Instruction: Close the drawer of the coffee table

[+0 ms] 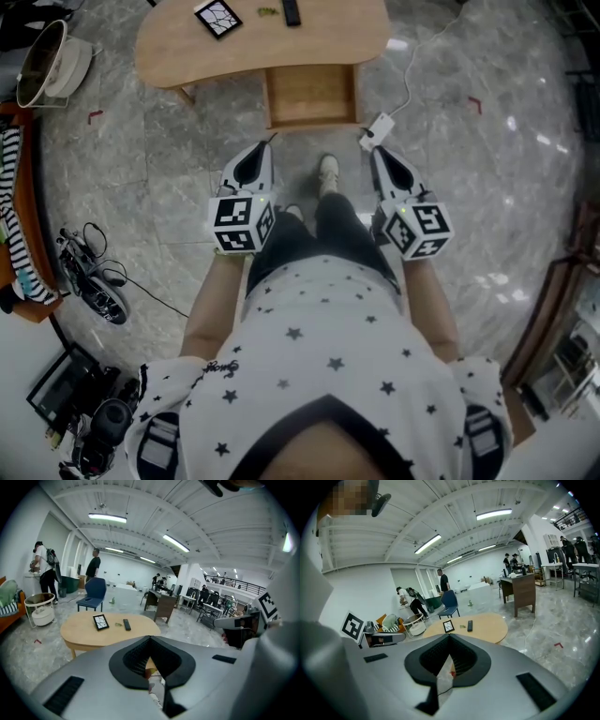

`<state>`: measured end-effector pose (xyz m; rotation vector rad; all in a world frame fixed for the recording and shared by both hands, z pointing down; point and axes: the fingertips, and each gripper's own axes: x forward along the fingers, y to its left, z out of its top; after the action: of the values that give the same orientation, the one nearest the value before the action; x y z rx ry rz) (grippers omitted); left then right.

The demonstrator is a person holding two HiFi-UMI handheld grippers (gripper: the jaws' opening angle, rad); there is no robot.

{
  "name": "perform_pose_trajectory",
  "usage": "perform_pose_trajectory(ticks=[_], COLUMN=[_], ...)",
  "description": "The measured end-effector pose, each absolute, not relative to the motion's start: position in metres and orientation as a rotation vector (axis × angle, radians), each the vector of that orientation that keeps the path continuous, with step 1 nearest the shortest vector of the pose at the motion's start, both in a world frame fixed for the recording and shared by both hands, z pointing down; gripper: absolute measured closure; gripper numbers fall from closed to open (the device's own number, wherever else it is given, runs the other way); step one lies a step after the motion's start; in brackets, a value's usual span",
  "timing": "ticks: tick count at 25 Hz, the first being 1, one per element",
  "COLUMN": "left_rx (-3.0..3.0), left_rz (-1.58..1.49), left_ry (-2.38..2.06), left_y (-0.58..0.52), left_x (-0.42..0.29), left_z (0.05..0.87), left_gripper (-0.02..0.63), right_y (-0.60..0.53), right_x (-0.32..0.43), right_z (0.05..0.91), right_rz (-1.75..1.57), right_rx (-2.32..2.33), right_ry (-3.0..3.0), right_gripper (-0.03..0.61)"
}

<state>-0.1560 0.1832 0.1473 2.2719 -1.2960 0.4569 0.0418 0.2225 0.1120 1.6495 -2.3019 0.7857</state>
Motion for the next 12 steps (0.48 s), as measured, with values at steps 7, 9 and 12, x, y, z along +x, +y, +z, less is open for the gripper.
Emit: perform_pose_trajectory(ticks=[7,9,12], left_rx=[2.23,2.223,2.205], left_rz=[0.495,0.51,0.524], left_ry=[-1.309,-1.313,-1.317], left_y=[0.158,0.152,0.142], left_x=[-0.147,-0.145,-0.145], left_z=[0.172,0.18,0.193], left_gripper=[0.612,0.612,0.612], right_y=[0.196,0.189,0.18], right_x=[0.061,0.066,0.072], right_z=[0.135,0.143,0.156], right_rz=[0.822,0.832,0.837], right_rx=[1.612,1.604,1.588], right_ry=[-2.278,-2.269,-2.252], right_gripper=[0.569,0.569,0.569])
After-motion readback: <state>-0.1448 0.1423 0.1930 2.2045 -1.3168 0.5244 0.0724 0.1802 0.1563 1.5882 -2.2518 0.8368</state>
